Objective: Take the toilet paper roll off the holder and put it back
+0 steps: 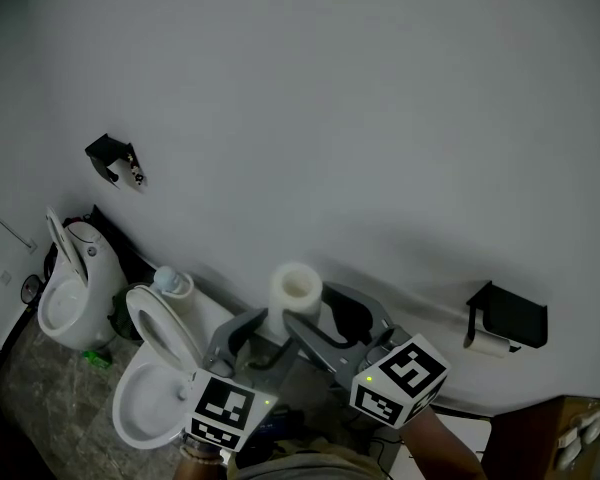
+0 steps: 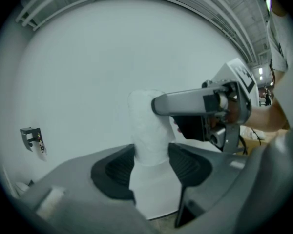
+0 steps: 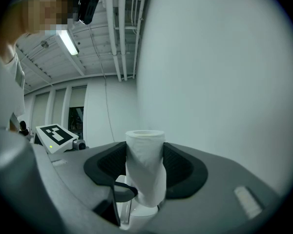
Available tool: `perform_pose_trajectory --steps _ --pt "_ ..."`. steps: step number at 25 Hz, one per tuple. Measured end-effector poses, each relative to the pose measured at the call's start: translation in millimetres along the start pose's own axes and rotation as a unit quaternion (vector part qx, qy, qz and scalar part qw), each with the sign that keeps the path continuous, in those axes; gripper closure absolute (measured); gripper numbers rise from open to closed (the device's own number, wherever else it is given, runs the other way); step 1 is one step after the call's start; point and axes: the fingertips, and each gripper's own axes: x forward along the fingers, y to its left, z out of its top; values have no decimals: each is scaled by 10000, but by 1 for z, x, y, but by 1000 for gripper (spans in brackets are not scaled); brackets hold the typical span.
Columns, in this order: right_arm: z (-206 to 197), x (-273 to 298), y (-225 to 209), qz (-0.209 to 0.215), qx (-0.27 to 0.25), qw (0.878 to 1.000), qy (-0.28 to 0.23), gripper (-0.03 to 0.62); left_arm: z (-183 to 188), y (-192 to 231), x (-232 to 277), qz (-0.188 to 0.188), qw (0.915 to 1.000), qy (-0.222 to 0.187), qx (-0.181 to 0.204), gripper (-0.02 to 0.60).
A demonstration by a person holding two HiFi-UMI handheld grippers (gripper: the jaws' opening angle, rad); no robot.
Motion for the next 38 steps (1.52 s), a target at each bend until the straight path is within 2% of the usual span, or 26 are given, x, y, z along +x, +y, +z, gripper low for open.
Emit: perform_pose_trajectory --steps 9,15,20,22,26,38 --pt "7 -23 -17 -391 -27 9992 -111 355 12 -21 13 -388 9991 -96 135 367" --pt "17 -62 -53 -1015 -183 9945 -189 355 28 -46 29 -655 9972 -277 238 388" --pt "30 -88 -72 -1597 -380 9861 -265 355 35 -50 31 -773 9962 -408 -2 413" --pt "36 -113 -88 -1866 -434 9810 -316 355 39 -61 42 -866 9950 -486 95 423" --pt "50 -158 -114 -2426 -518 9677 -440 355 49 -80 53 -1086 9925 -560 27 437" --pt "71 -278 -173 -3913 -671 9159 -598 355 58 -115 88 -1475 9872 -613 -16 460"
